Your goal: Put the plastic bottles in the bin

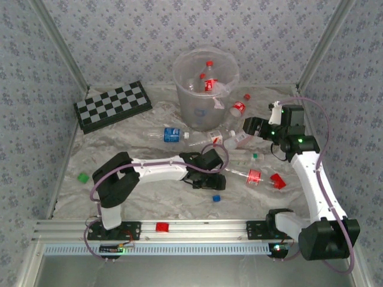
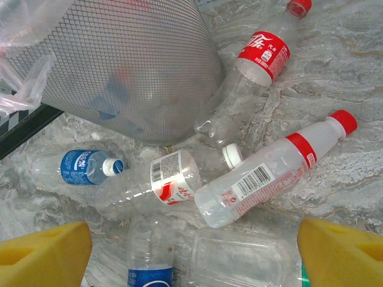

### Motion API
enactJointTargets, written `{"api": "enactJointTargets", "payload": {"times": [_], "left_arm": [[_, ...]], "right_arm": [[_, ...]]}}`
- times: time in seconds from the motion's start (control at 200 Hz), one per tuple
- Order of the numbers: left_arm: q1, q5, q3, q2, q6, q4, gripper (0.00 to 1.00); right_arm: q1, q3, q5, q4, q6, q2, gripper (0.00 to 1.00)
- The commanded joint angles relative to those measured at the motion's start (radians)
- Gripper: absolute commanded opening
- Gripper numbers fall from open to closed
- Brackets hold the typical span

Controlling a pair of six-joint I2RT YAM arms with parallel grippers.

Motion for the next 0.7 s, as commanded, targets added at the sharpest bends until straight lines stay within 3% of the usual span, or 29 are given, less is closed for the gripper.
{"api": "enactJointTargets", "payload": {"times": [0.0, 0.12, 0.26, 0.455, 0.58, 0.695], "left_arm": [[-0.003, -0.009, 0.022, -0.009, 0.012, -0.071, 0.69], [-0.003, -0.054, -0.009, -0.057, 0.006, -0.084, 0.61], [-0.003, -0.112, -0.021, -0.152, 0.025, -0.145, 0.54], [0.002, -0.256, 0.018, -0.299, 0.128, -0.309, 0.51], [0.027, -0.324, -0.041, -0.387, 0.277, -0.245, 0.49], [0.087, -0.274, -0.107, -0.447, 0.398, -0.127, 0.35]], "right_arm": [[-0.007, 0.003, -0.025, -0.004, 0.011, -0.033, 0.91], [-0.006, -0.007, -0.087, 0.025, -0.004, -0.056, 0.91], [0.003, -0.023, -0.193, 0.085, 0.021, -0.071, 0.99], [0.040, -0.010, -0.231, 0.060, 0.033, -0.025, 1.00], [0.080, -0.035, -0.340, 0.159, 0.078, -0.029, 1.00], [0.154, -0.045, -0.301, 0.209, 0.030, -0.022, 1.00]]}}
